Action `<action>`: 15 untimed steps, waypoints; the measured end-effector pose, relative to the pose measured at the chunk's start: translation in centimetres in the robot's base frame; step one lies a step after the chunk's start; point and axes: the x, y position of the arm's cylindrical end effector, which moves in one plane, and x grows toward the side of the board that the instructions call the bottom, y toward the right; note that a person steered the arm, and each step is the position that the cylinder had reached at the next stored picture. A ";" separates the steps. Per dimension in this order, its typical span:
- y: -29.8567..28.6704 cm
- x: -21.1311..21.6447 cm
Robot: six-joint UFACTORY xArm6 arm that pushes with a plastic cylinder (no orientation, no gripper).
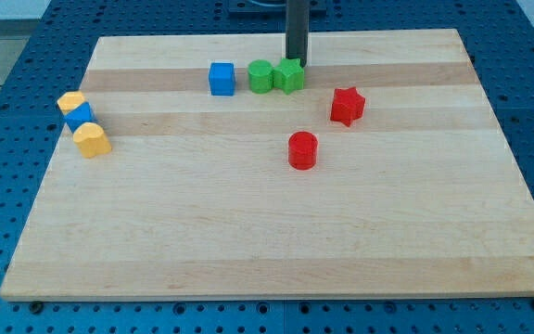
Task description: Push the red star to the left
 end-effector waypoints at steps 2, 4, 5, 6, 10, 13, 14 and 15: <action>0.0 0.8; 5.8 2.8; 11.5 5.1; 14.2 8.2; 10.5 7.2; 12.1 13.3; 11.5 12.3; 9.9 11.7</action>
